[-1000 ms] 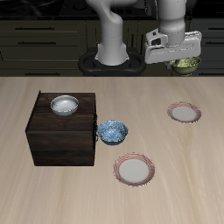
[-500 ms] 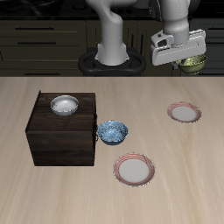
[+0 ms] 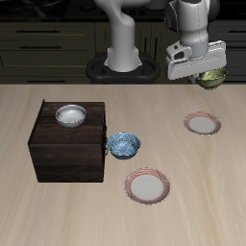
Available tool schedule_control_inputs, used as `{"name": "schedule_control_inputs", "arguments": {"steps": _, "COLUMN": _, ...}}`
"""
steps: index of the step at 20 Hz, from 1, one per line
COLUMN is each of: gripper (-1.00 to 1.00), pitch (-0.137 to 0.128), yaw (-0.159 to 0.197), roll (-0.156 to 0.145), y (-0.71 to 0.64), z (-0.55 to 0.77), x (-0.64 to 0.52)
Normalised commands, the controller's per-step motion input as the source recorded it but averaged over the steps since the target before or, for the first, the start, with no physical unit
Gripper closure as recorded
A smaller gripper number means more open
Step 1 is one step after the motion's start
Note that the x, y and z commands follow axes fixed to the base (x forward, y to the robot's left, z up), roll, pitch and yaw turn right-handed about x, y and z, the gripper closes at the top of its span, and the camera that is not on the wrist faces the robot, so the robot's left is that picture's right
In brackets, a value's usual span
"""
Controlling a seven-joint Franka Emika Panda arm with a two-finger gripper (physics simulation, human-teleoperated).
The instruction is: Place the green bowl onto the plate that is on the left side of the table
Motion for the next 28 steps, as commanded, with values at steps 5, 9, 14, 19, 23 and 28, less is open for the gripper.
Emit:
{"name": "schedule_control_inputs", "arguments": {"steps": 5, "gripper": 1.00, "pitch": 0.058, "yaw": 0.000, "roll": -0.012, "y": -0.01, "z": -0.33, "x": 0.18}}
{"name": "schedule_control_inputs", "arguments": {"steps": 9, "gripper": 1.00, "pitch": 0.037, "yaw": 0.007, "roll": -0.005, "y": 0.07, "z": -0.36, "x": 0.08}}
{"name": "schedule_control_inputs", "arguments": {"steps": 14, "gripper": 1.00, "pitch": 0.027, "yaw": 0.008, "roll": -0.009, "y": 0.02, "z": -0.23, "x": 0.08}}
{"name": "schedule_control_inputs", "arguments": {"steps": 19, "gripper": 1.00, "pitch": 0.024, "yaw": 0.011, "roll": -0.022, "y": 0.00, "z": -0.27, "x": 0.11}}
{"name": "schedule_control_inputs", "arguments": {"steps": 23, "gripper": 1.00, "pitch": 0.007, "yaw": 0.023, "roll": -0.014, "y": -0.02, "z": -0.13, "x": 0.19}}
{"name": "schedule_control_inputs", "arguments": {"steps": 28, "gripper": 1.00, "pitch": 0.047, "yaw": 0.022, "roll": -0.024, "y": -0.03, "z": -0.34, "x": 0.18}}
